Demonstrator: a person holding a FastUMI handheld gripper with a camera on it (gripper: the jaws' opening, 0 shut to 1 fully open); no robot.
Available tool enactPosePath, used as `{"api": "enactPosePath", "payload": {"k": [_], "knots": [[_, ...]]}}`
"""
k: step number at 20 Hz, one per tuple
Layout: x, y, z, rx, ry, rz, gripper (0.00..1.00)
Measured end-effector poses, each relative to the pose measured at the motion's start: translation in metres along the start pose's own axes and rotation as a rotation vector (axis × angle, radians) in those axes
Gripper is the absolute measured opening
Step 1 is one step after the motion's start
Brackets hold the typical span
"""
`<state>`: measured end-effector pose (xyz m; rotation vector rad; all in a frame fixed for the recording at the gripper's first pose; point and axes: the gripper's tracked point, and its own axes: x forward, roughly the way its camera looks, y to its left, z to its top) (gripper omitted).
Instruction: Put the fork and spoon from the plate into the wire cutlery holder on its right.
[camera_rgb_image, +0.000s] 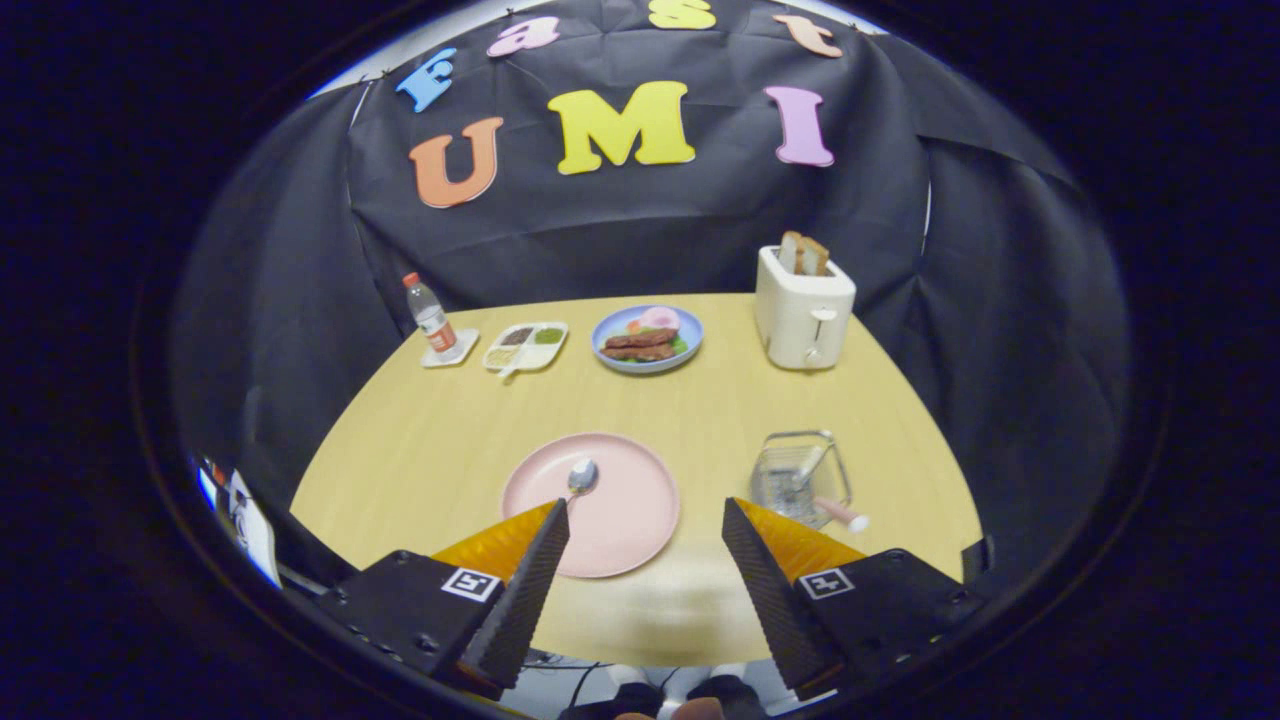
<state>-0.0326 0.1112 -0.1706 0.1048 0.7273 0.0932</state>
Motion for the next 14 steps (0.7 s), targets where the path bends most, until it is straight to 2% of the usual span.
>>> {"api": "enactPosePath", "payload": {"k": [3, 7, 10, 14], "knots": [[0.020, 0.041, -0.046, 0.006, 0.056, 0.037, 0.92], [0.050, 0.073, -0.099, 0.024, 0.162, 0.031, 0.92], [0.065, 0.088, -0.115, 0.025, 0.199, 0.044, 0.76], [0.082, 0.093, -0.116, 0.025, 0.207, 0.016, 0.67]]}}
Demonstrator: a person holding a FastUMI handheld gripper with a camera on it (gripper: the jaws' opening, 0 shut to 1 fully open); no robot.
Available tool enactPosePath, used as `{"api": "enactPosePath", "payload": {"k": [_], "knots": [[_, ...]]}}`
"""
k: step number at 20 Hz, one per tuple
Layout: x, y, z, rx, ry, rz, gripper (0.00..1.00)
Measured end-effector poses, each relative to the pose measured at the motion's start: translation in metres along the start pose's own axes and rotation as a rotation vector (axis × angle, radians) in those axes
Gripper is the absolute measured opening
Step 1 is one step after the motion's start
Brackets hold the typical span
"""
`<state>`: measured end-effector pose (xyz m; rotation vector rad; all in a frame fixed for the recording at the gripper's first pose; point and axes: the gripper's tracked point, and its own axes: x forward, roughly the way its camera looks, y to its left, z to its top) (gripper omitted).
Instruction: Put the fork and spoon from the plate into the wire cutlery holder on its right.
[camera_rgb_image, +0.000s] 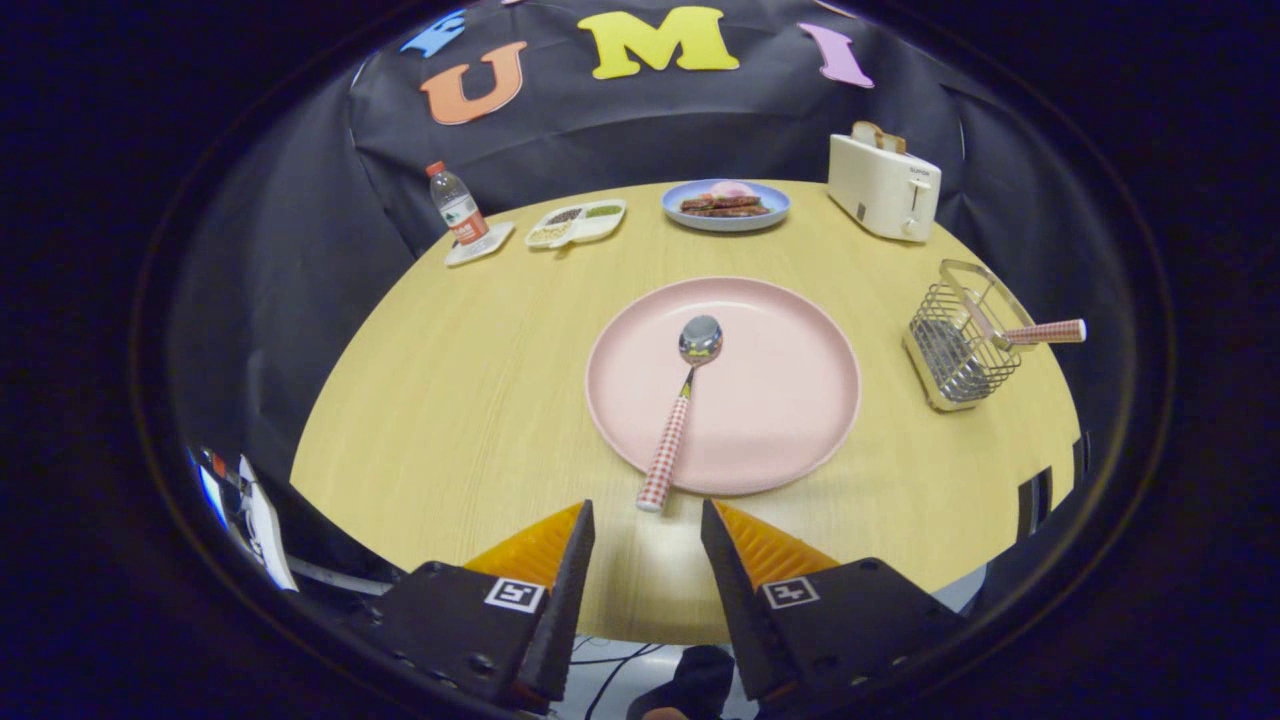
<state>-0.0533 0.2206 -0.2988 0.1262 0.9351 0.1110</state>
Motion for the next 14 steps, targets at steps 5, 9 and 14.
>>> {"api": "enactPosePath", "payload": {"k": [5, 9, 14], "knots": [[0.019, -0.006, 0.006, 0.037, 0.025, -0.077, 0.52], [0.024, -0.012, 0.013, 0.029, 0.025, -0.130, 0.17], [0.026, -0.025, 0.018, -0.004, 0.034, -0.156, 0.11]]}}
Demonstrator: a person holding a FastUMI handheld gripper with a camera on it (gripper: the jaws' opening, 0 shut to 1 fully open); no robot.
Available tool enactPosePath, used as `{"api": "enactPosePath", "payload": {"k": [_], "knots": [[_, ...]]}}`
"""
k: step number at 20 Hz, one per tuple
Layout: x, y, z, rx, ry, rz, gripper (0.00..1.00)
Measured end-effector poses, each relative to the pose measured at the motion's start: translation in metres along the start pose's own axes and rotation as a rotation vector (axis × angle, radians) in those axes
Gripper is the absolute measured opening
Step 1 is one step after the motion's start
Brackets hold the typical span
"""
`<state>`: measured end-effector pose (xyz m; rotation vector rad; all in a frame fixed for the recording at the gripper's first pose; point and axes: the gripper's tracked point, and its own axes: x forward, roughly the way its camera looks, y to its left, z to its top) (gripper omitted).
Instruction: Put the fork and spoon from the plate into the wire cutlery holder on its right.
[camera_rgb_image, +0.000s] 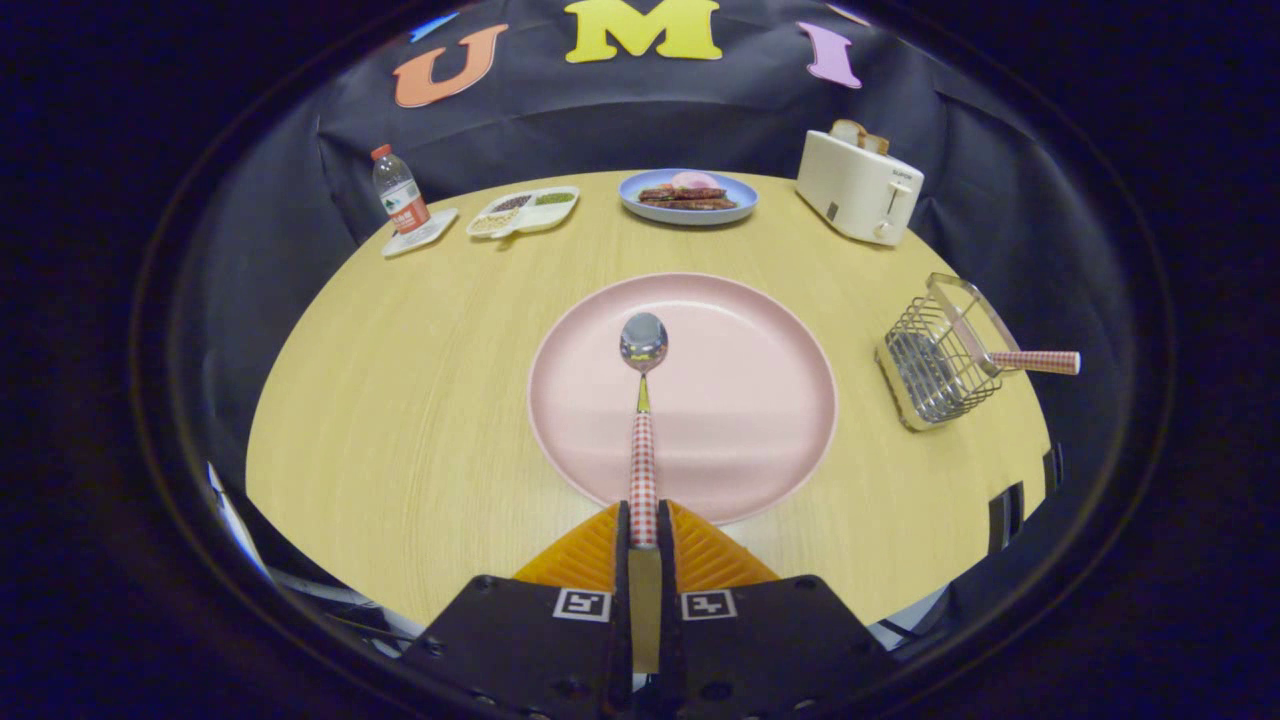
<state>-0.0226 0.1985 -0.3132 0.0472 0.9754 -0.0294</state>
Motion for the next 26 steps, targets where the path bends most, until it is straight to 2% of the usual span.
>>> {"api": "enactPosePath", "payload": {"k": [2, 7, 11, 12, 17, 22, 26], "knots": [[-0.004, -0.006, 0.002, -0.006, 0.016, 0.006, 0.03], [-0.033, -0.036, 0.018, -0.016, 0.055, 0.036, 0.04], [-0.075, -0.066, 0.059, -0.021, 0.047, 0.076, 0.03], [-0.087, -0.072, 0.068, -0.010, 0.056, 0.087, 0.00], [-0.142, -0.119, 0.110, 0.080, 0.104, 0.131, 0.00], [-0.177, -0.190, 0.127, 0.191, 0.238, 0.102, 0.00], [-0.179, -0.231, 0.123, 0.182, 0.357, 0.054, 0.00]]}}
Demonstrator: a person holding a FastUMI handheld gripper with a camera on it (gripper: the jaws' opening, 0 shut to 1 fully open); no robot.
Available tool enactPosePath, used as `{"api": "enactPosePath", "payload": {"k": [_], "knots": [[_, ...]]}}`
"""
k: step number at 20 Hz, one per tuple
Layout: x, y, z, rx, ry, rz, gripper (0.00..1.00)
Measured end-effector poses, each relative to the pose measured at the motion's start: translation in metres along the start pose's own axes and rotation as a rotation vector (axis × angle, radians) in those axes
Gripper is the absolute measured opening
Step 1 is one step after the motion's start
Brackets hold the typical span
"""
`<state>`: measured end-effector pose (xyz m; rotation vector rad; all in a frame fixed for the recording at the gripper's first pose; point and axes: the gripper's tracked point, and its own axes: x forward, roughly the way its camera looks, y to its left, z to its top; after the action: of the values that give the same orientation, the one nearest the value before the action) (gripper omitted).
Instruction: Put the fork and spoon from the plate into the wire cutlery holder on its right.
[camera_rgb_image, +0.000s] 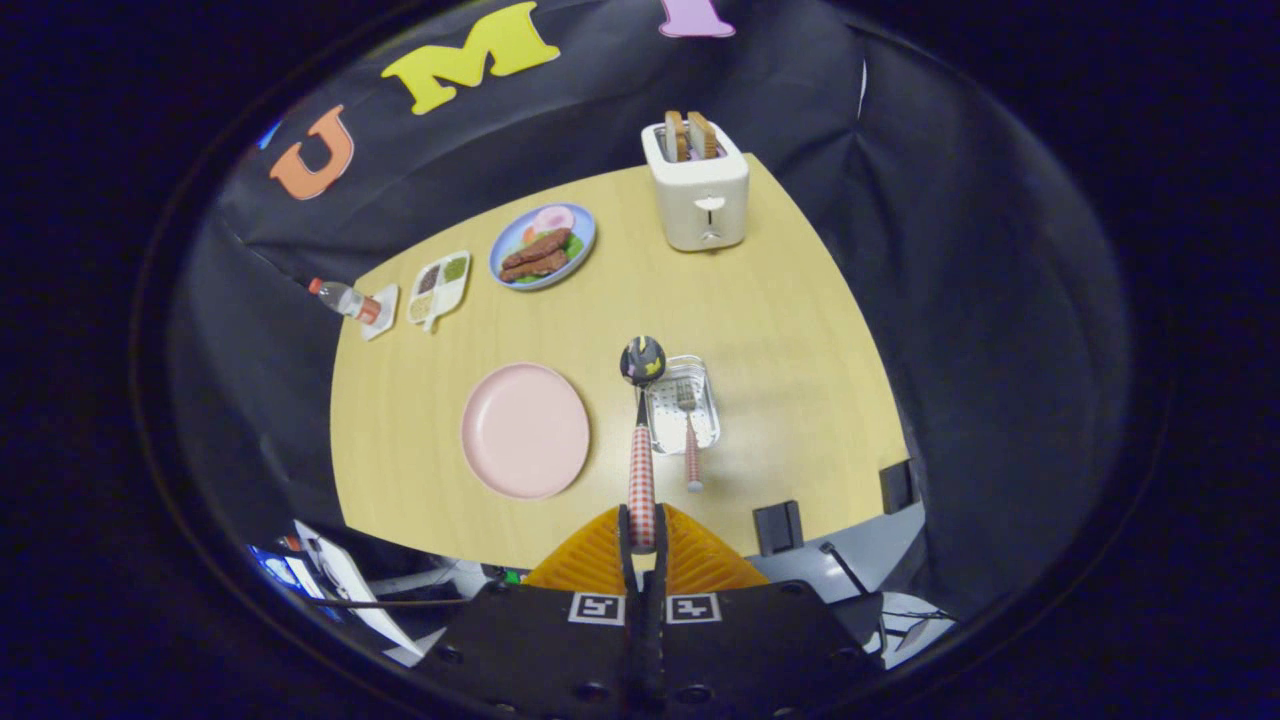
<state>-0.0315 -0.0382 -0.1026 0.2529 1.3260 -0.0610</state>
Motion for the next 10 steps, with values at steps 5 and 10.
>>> {"api": "enactPosePath", "payload": {"k": [5, 10], "knots": [[0.014, -0.013, -0.001, 0.007, 0.162, -0.019, 0.01], [0.037, -0.008, 0.011, 0.027, 0.294, -0.018, 0.00]]}}
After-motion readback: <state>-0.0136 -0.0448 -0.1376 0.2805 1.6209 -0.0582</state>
